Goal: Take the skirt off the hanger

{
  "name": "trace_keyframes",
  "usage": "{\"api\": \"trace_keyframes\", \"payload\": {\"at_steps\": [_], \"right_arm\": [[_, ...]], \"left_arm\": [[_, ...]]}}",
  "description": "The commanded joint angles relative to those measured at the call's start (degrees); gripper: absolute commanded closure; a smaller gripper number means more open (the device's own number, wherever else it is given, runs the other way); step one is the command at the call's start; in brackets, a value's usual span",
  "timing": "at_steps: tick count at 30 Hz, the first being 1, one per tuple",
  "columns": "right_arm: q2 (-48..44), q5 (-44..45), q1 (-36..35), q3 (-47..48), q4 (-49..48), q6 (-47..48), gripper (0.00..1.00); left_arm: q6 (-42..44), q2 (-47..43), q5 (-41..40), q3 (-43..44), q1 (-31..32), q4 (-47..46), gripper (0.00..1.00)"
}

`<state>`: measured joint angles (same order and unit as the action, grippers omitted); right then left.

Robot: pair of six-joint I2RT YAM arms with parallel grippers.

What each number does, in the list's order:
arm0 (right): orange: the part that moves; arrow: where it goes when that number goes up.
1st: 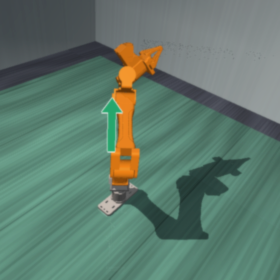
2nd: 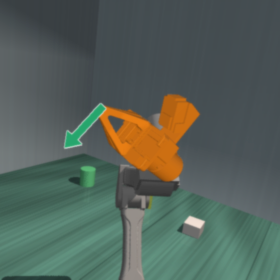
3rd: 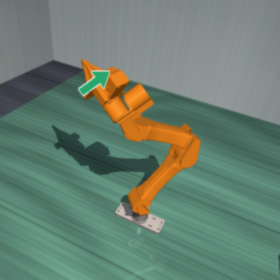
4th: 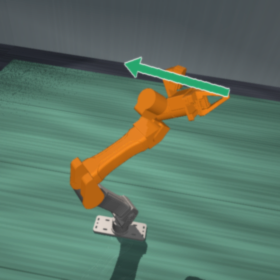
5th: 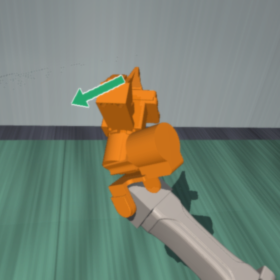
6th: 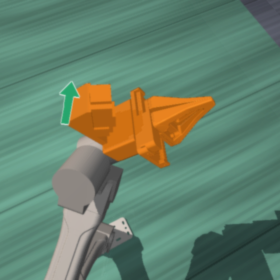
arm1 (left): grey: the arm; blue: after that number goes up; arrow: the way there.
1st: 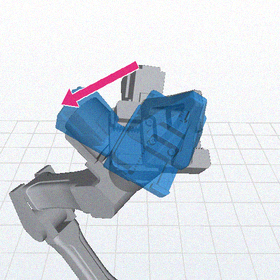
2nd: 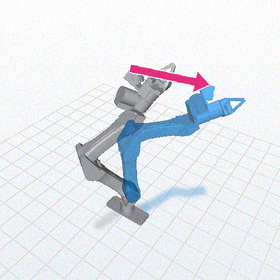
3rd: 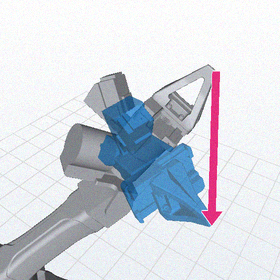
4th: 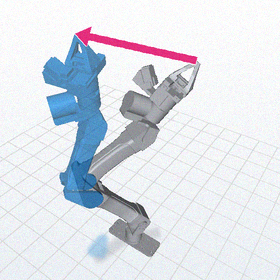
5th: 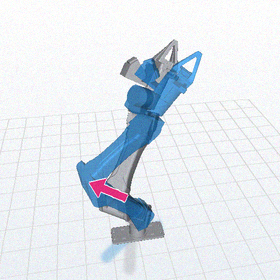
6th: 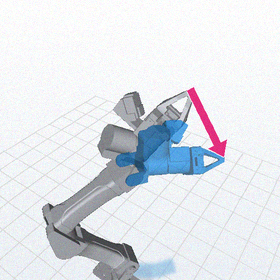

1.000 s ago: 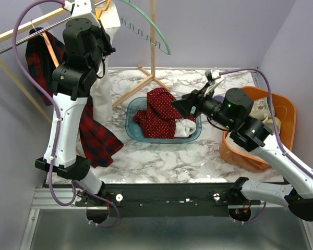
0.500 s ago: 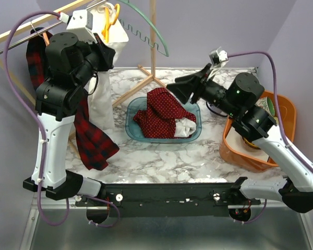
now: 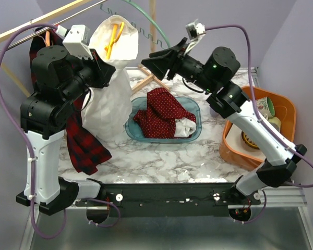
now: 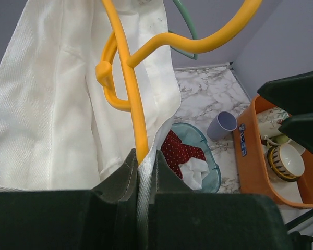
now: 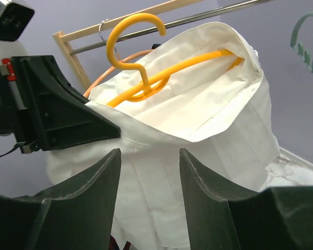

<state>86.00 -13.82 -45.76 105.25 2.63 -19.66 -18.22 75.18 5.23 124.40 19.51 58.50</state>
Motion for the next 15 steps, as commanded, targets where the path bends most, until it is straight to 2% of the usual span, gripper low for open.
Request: {"api": "trace_keyframes", "payload": {"at_steps": [1,6,15], "right_arm": [[3.73,-2.79,-2.14,5.92,-1.31,0.84,0.44],[6.63,-1.03,-4.69,8.3,-3.67,1.82,0.36],[9.54,5.56,-7.94,8.48,-7.9,4.28,0.4]], "left_arm": [[1.7,-2.75,4.86,-0.65,0.09,-1.29,1.0],[0.29,-5.03,12.94,-4.51,0.09,-2.68,1.0],[-4.63,-8.03,21.65,-10.49,0.09,-8.3,1.0]]}}
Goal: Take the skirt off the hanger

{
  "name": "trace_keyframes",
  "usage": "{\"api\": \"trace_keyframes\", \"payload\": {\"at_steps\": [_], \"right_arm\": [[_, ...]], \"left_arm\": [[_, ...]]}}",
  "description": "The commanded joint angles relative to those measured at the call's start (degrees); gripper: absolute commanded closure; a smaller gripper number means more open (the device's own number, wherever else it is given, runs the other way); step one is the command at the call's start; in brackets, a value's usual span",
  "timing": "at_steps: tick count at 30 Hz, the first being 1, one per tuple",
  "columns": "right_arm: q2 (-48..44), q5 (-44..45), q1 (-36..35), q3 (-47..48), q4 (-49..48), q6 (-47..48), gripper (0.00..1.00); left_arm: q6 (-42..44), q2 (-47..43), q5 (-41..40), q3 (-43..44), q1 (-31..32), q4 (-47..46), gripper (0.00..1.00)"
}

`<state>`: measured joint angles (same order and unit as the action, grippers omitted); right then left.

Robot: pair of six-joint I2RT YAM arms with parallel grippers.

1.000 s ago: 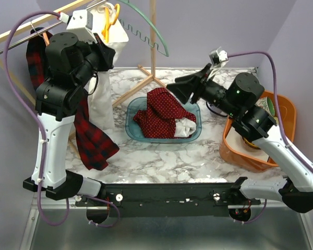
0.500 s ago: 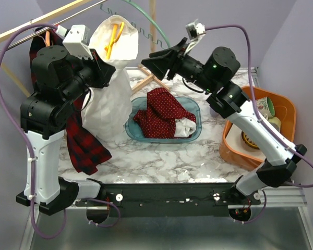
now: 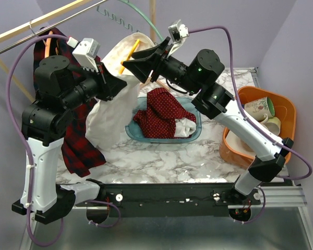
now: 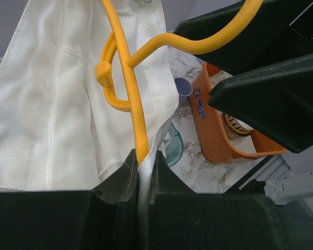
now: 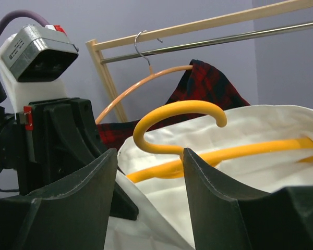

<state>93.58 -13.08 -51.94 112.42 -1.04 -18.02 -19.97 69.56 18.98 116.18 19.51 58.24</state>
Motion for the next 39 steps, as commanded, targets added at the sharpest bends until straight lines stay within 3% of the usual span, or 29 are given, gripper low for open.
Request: {"api": "trace_keyframes", "payload": {"at_steps": [1,5,6,8,9,10,12,13,16,19,23,28,39], "right_arm": [[2.39,5.78,-1.93,1.66,-3.97,3.25,0.4],[3.19,9.55,-2.55,0.96,-4.14,4.4,0.46],[3.1,10.17,-2.55,0.26,-4.5,4.48,0.59],[2.66,12.36,-2.64,-0.18,-4.59,4.49,0.77],[1.96,12.73,-2.55,-0.45,-4.76,4.49,0.96],[1.35,12.73,-2.55,-1.06,-5.2,4.57,0.99],[0.03,12.38,-2.55,-1.59,-5.47,4.66,0.99],[-1.2,12.2,-2.64,-1.59,-5.03,4.84,0.99],[-4.27,12.73,-2.64,-2.12,-1.96,5.28,0.99],[-7.08,17.38,-2.64,-5.45,0.95,5.8,0.99],[-14.98,22.56,-2.72,-14.66,3.06,6.24,0.99],[-19.39,27.93,-2.72,-20.22,6.92,7.82,0.99],[-18.17,38.74,-2.64,-14.52,11.93,10.81,0.99]], "left_arm": [[-3.58,-2.85,9.04,-2.71,0.09,-9.44,1.0],[-4.99,-3.29,11.6,-3.94,0.09,-10.95,1.0],[-4.91,-3.29,11.69,-4.12,0.09,-11.13,1.0],[-4.91,-3.73,11.95,-4.64,0.09,-11.3,1.0],[-4.91,-3.99,12.39,-4.91,0.09,-11.65,1.0],[-5.08,-4.34,12.83,-5.17,0.09,-12.0,1.0],[-5.0,-4.69,13.62,-5.79,0.09,-12.27,0.79],[-4.65,-5.13,13.8,-6.05,0.09,-12.71,0.51],[-3.42,-7.41,13.72,-8.07,0.09,-14.63,0.18],[-1.75,-9.79,13.36,-9.39,0.09,-15.61,0.05],[1.06,-8.31,21.5,-5.62,0.09,-10.52,0.01],[2.04,-11.37,21.09,-10.61,0.09,-12.96,0.01],[3.62,-14.8,27.78,-21.43,0.09,-18.34,0.01]]}}
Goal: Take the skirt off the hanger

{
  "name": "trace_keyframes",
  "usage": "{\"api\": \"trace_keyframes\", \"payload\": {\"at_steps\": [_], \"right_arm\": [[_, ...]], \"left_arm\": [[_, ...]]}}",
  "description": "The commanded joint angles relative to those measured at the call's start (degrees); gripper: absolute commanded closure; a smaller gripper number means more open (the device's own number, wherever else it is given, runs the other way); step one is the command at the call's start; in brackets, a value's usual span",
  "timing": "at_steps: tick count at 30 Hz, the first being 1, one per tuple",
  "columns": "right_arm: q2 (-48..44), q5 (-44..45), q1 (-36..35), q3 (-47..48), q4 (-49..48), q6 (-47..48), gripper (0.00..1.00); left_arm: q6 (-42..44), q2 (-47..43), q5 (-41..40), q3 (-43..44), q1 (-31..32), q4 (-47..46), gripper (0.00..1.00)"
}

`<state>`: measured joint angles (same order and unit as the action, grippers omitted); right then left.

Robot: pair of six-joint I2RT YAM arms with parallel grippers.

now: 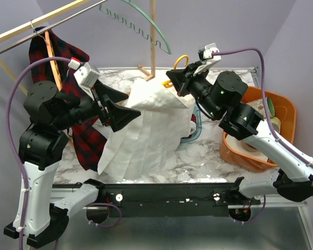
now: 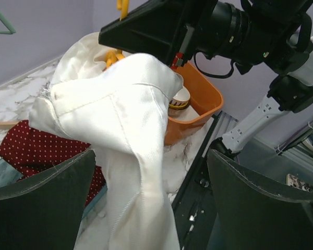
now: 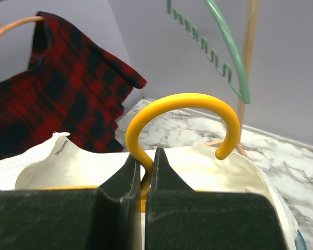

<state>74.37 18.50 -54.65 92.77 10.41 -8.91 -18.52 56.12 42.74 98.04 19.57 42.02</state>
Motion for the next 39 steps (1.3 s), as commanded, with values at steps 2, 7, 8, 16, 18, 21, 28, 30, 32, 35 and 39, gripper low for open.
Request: {"api": "trace_keyframes", "payload": {"at_steps": [2,7,8,16,18,21,28,30,32,35,39], "right_arm": [[1.48,9.08,0.16,5.93,0.4,1.7,0.99],[1.48,8.22,0.95,7.77,0.49,2.49,0.99],[1.39,7.61,1.13,7.86,0.31,2.49,0.99],[1.22,7.34,2.97,9.88,1.45,2.14,0.99],[0.96,7.16,3.76,10.06,1.36,2.31,0.99],[0.78,6.64,5.78,10.76,2.06,1.96,0.99],[0.78,3.56,15.88,13.05,5.31,-1.72,0.99],[0.34,1.55,19.31,13.14,6.19,-3.22,0.99],[-0.19,0.66,21.85,12.87,6.63,-4.1,0.99],[-1.77,-0.66,23.97,11.82,6.11,-5.41,0.99],[-3.26,-1.36,26.17,11.91,6.28,-7.35,0.99]], "left_arm": [[3.22,-1.45,3.93,-3.73,0.03,-1.16,0.01],[6.83,-0.75,-2.3,-4.08,0.03,3.76,0.01],[6.92,-0.66,-4.31,-4.35,0.03,3.77,0.01],[7.27,-1.01,-3.28,-5.67,0.03,2.63,0.14],[7.36,-1.36,-3.89,-5.58,0.03,2.63,0.37],[7.45,-1.54,-4.07,-4.79,0.03,3.24,0.73],[6.84,-1.36,-7.14,-3.03,0.03,4.21,1.0],[6.75,-0.92,-10.21,-1.55,0.03,5.0,1.0],[6.83,-0.14,-12.84,-0.14,0.03,7.02,1.0],[6.13,0.74,-16.8,1.71,0.03,8.16,1.0],[5.25,0.84,-23.12,2.16,0.03,8.87,1.0]]}}
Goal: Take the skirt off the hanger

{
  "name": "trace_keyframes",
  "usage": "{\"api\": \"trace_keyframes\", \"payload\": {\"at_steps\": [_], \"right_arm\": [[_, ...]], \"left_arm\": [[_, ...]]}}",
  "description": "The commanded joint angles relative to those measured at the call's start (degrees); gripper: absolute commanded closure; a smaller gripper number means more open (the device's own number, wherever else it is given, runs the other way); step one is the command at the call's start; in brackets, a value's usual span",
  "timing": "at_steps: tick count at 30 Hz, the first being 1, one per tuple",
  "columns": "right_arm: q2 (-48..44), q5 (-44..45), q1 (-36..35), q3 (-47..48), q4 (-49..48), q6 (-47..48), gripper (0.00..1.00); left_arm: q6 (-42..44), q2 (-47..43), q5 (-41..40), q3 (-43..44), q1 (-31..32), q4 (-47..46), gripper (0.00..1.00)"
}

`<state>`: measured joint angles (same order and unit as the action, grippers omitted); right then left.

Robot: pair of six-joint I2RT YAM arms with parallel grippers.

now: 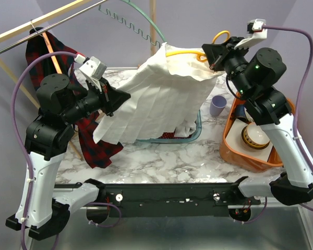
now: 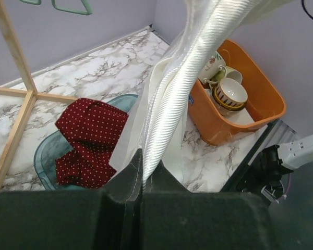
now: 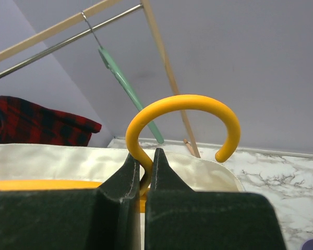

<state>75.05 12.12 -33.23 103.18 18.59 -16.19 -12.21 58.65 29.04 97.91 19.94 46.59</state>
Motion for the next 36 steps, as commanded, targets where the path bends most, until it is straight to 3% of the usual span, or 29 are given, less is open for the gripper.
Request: {"api": "trace_keyframes", "payload": {"at_steps": [1,8,11,21,28,36], "right_arm": [[-4.12,5.37,5.02,1.68,-1.89,-0.34,0.99],[-5.96,5.02,5.99,1.33,-2.86,-3.4,0.99],[-7.45,0.55,5.9,-0.34,-5.57,-4.99,0.99],[-6.32,-30.11,5.9,0.09,-14.19,-13.33,0.99],[-7.28,-34.35,5.99,0.79,-14.55,-15.28,0.99],[-12.81,-30.58,5.9,-3.67,-13.57,-11.95,0.99]], "left_arm": [[-1.24,-1.61,-12.13,2.29,-0.34,4.74,1.0],[-2.38,-1.44,-14.18,2.2,-0.34,4.48,1.0],[-2.91,-1.7,-14.8,1.76,-0.34,3.25,1.0],[-11.34,2.6,-10.58,1.85,-0.34,-11.16,1.0],[-13.28,6.56,-9.88,3.78,-0.34,-17.32,1.0],[-14.68,10.6,-7.51,4.04,-0.34,-25.84,1.0]]}}
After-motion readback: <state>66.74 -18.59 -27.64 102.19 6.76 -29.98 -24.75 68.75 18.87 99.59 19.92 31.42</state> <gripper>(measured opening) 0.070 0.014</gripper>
